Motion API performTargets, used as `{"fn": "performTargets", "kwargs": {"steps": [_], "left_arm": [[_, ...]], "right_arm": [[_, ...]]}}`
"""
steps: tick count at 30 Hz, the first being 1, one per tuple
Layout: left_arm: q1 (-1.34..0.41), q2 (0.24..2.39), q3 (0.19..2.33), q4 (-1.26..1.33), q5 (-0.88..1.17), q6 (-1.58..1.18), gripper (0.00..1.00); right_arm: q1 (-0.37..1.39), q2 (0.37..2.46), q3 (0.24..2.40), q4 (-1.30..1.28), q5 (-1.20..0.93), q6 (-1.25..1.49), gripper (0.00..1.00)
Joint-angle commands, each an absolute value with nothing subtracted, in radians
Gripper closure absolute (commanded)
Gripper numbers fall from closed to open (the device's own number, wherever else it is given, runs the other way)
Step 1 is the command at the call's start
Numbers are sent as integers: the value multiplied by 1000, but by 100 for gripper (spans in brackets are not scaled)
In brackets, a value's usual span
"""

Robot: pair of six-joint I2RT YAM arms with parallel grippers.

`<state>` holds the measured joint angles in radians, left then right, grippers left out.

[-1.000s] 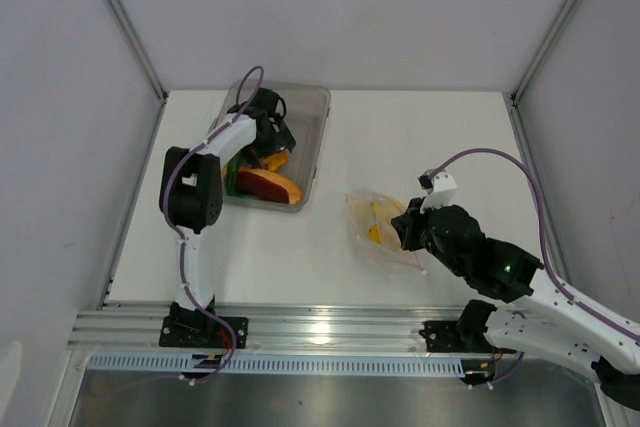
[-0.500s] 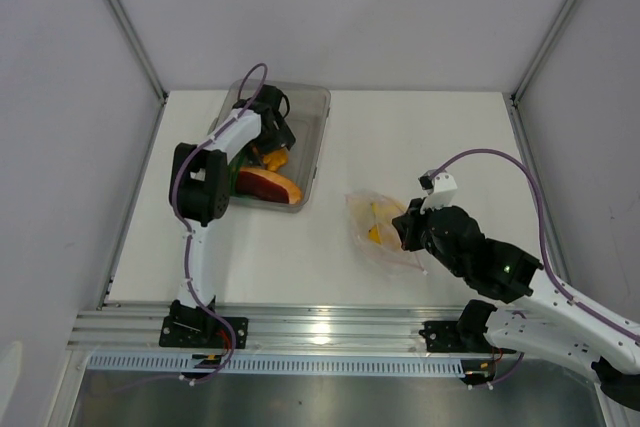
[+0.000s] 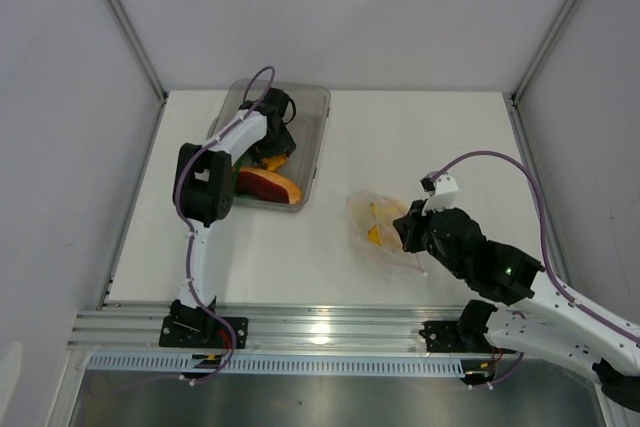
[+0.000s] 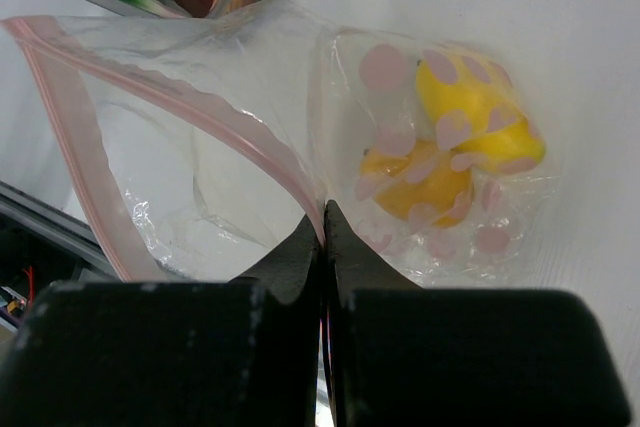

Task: Place the food in the zip-top bag and seal the zipper
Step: Pick up the fake vegetable from the bin.

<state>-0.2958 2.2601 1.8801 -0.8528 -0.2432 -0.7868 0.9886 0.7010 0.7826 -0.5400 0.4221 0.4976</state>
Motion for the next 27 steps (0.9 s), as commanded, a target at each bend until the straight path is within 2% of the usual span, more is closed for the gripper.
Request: {"fn": "performTargets", "kwargs": {"steps": [1,2,6,13,18,19,22,24,25,27], "left_arm": [[-319,2275,1931,-879,-287,-814,22],[-319,2276,1933,-880,-287,-816,23],[-319,2290,1940,-879,-285,-810,41],[-314,2292,1936,-867,-278,-808,48],[-310,2266,1881,-813,-247,-799,58],[-308,2261,1870,-796,-244,-799,67],[-304,2232,1820,-758,-238,-799,87],[-302,2214,1798,-738,-235,-801,92],[-301,2197,1786,-732,-229,-799,99],[-301,2180,1778,-715,-227,-793,99]], "right_arm": [[996,675,779,-505,451,512,100],[996,673,779,-508,451,512,100],[996,657,781,-517,459,511,100],[996,653,785,-518,463,505,100],[996,652,787,-520,465,506,100],[997,652,788,-522,466,506,100],[997,655,790,-523,465,506,100],[997,653,793,-523,465,503,100],[997,653,793,-523,465,503,100],[997,655,792,-522,465,503,100]]}}
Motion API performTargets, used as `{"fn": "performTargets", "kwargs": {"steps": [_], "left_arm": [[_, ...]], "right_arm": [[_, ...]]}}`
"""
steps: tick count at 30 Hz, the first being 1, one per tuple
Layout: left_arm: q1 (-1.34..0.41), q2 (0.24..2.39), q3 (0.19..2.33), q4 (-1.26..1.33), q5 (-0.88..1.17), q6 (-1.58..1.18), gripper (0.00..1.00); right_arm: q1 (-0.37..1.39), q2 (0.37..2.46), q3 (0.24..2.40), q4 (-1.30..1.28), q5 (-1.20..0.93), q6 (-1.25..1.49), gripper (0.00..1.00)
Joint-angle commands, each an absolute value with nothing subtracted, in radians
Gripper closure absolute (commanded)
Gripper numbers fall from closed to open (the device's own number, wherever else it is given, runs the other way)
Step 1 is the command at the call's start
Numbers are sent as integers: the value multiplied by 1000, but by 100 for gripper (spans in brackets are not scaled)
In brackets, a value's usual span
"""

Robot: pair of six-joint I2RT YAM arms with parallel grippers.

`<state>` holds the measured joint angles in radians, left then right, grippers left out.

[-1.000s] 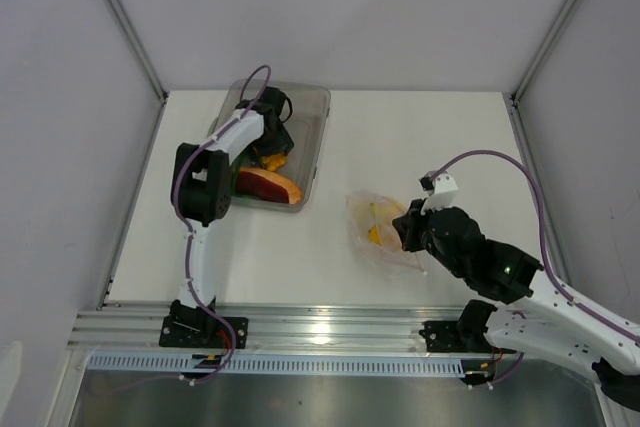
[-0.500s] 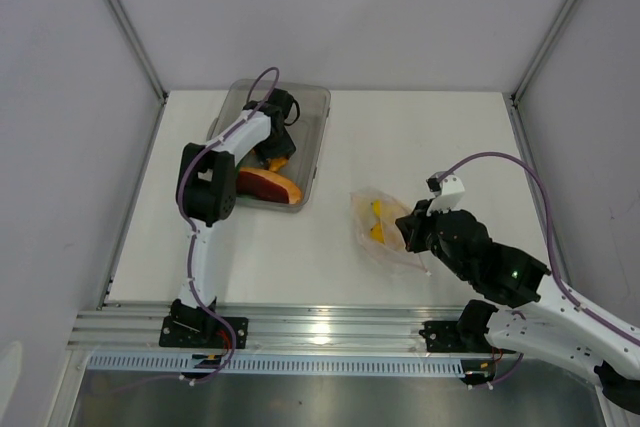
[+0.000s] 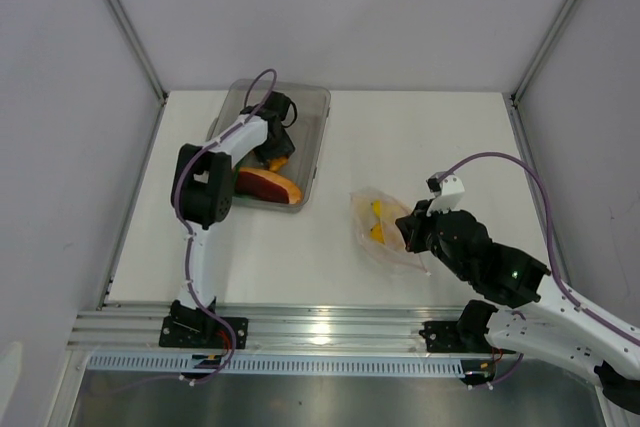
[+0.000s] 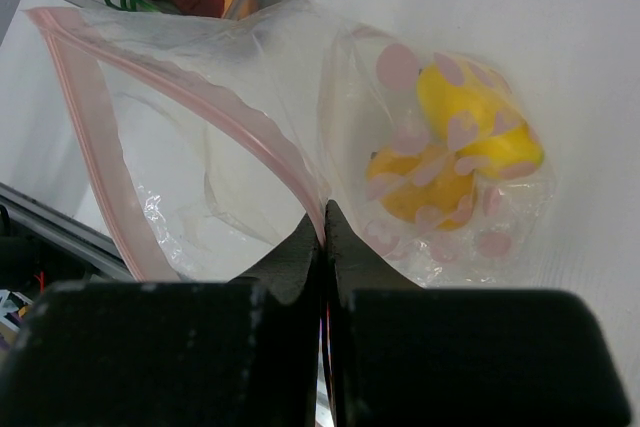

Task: Place the food in the zip-top bag and seal the zipper
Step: Pick up the fake vegetable from the bin, then place the fake vegetable in the zipper food storage bag.

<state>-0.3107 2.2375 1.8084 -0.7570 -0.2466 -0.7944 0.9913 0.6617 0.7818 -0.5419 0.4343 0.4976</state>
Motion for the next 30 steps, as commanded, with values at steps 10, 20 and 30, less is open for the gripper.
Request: {"fn": "performTargets", "kwargs": {"steps": [10,20,30], "left_arm": [[-302,2017,1698,-640,-192,-765,100],[-308,1838,1583,-583,-88,-729,99],[-377,1554,1371,-425,288,-632,100]], "right_arm": [[997,664,788,-509,462,506,100],[999,681,795,-509,466,509,100],[999,716,821,-520,469,508,100]]}}
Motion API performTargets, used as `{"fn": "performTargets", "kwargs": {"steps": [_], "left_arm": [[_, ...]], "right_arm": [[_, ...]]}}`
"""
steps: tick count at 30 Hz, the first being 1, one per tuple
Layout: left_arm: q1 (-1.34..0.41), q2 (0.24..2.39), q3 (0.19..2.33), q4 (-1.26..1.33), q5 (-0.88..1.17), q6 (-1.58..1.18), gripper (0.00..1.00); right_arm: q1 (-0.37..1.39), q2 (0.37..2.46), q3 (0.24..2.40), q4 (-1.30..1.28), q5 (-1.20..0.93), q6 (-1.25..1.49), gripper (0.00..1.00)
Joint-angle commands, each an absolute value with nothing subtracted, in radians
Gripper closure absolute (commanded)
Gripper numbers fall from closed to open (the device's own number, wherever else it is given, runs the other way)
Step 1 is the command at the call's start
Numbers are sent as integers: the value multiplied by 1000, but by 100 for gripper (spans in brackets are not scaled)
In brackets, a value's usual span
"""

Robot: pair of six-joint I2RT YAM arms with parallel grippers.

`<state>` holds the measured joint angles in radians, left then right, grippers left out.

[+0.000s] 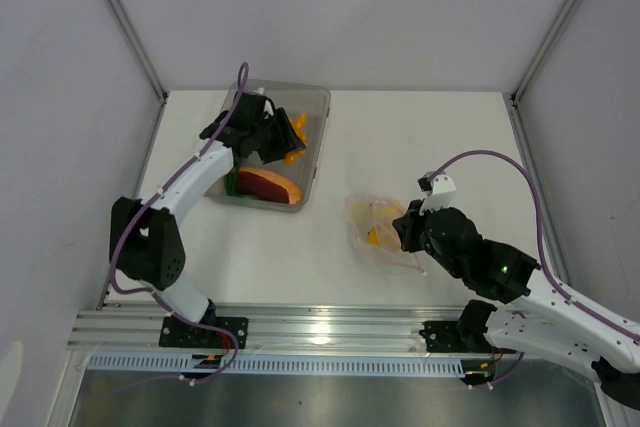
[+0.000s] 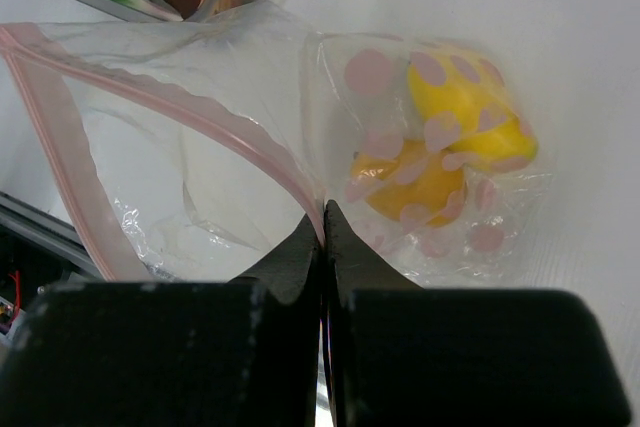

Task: Place the food in the zip-top bag and seal the zipper
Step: Place the fake vegetable in the zipper food storage bag.

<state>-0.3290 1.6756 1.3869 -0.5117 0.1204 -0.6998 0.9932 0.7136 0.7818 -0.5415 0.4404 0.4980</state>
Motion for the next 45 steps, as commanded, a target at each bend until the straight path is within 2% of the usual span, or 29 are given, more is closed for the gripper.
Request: {"fn": "performTargets", "kwargs": {"steps": [1,5,9,15,22,30,45], "left_arm": [[-385,1528,1361,-408,326,-623,99],[-431,1343,1240,-368,460,-621,99],[-466,1177,1129,-382,508,-637,99],[-489,945,1078,-440,589,-676,99],[-597,830,984,-330,759,-834,99],[-756,782,732,202,833,-1221,99],[-900,968,583,690,735,-1640,100]], "right_arm": [[999,716,821,-522,469,508,100],[999,713,821,-534,486,500,100],[1000,710,824,-551,517,477,100],[999,724,836,-537,546,437,100],[997,768,850,-491,515,434,100],[999,765,854,-472,506,446,100],[1000,730,842,-437,512,451,100]]}}
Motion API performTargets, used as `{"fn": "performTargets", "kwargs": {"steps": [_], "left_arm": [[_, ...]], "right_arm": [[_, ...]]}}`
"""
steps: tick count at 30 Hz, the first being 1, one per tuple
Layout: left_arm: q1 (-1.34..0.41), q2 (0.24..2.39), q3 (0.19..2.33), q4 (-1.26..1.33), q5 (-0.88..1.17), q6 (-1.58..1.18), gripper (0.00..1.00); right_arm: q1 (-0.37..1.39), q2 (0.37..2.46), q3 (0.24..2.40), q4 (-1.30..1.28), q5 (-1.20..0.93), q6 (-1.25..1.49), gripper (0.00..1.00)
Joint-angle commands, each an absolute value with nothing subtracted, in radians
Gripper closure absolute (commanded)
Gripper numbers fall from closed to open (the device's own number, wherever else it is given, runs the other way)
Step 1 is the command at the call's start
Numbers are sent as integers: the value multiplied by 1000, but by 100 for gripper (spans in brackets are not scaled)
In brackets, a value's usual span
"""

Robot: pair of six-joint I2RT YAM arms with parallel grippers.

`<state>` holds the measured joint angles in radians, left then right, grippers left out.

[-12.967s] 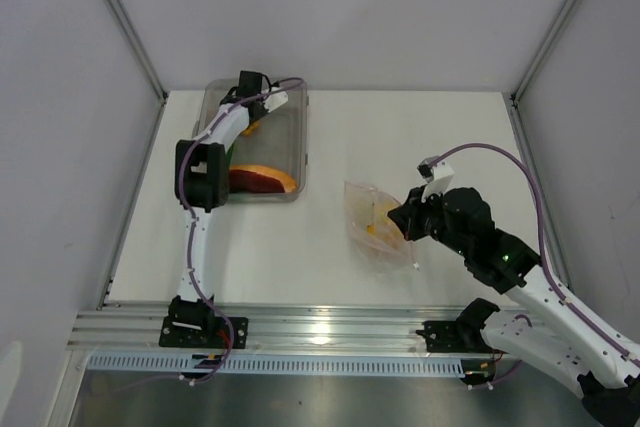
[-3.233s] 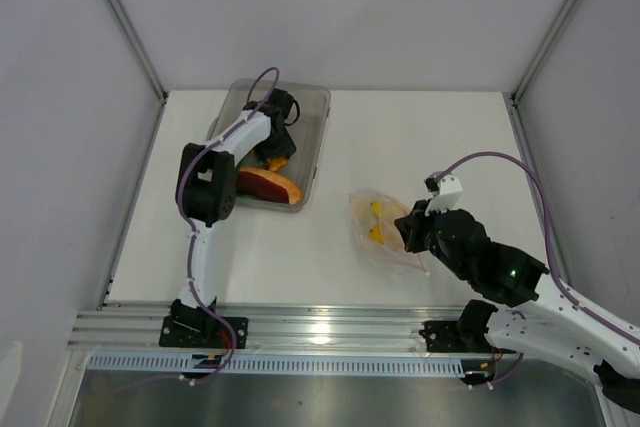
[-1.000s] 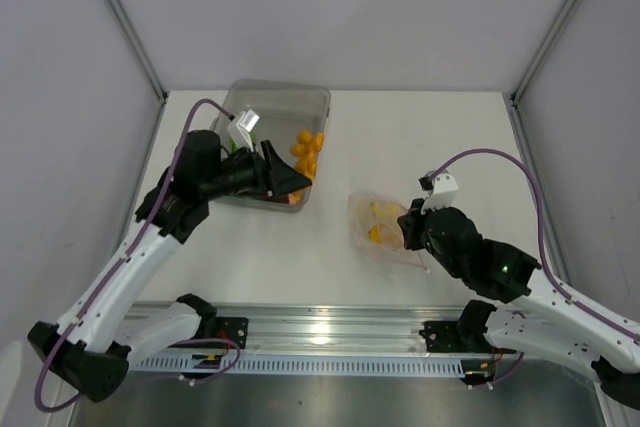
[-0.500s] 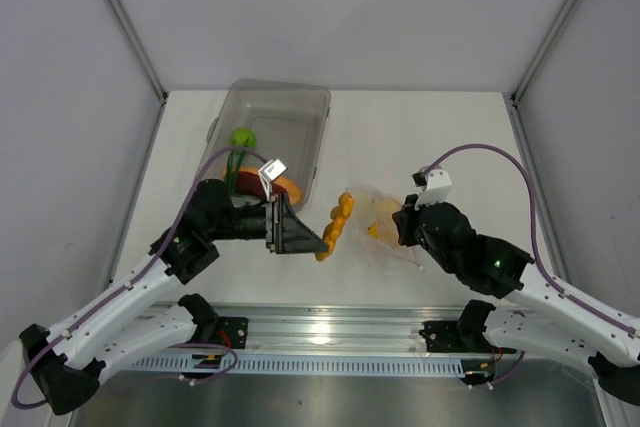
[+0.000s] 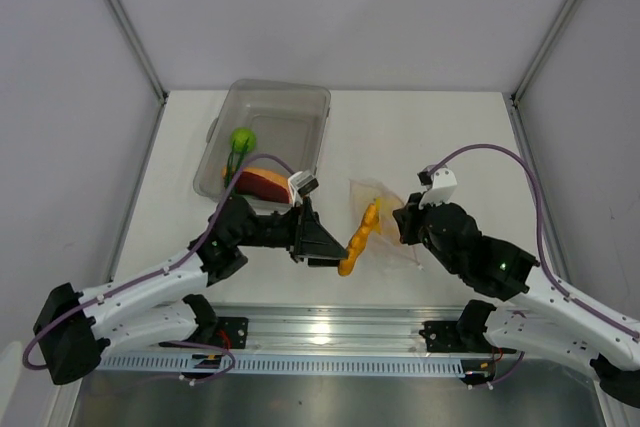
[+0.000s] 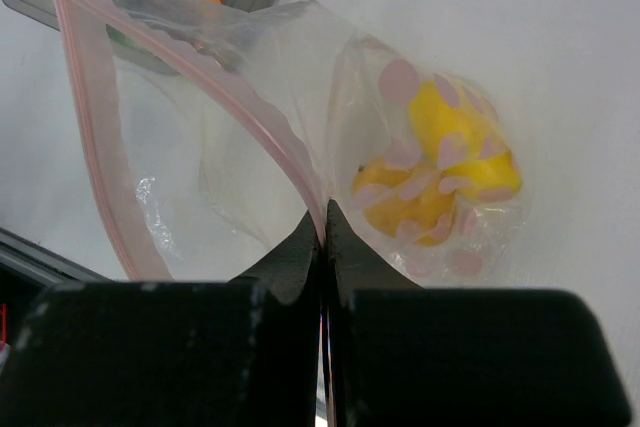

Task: Place the food in the zip-top bag and seal the zipper
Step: Place the fake vegetable in the zipper food storage bag.

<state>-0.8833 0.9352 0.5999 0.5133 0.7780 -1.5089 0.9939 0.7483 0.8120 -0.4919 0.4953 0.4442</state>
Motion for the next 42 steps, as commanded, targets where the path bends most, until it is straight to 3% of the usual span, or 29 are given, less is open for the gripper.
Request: {"fn": "performTargets", "kwargs": {"steps": [1,7,18,29,42], "left_arm": [[-903,976,569,707,726,-1655,99],[-910,1049,515,870,629,-1793,99],[-937,1222,563,931,558,-1924,99],[-942,1246,577,859,469,-2003,98],[-959,1276,551,945,434,-2008,100]], "right_arm": [[1002,729,844,-437,512,451,100],[1002,709,830,-423,505,440,100],[1008,693,816,-402,480,451,100],[1022,687,810,-405,485,466,100],[1026,690,818,-414,517,460,100]]}}
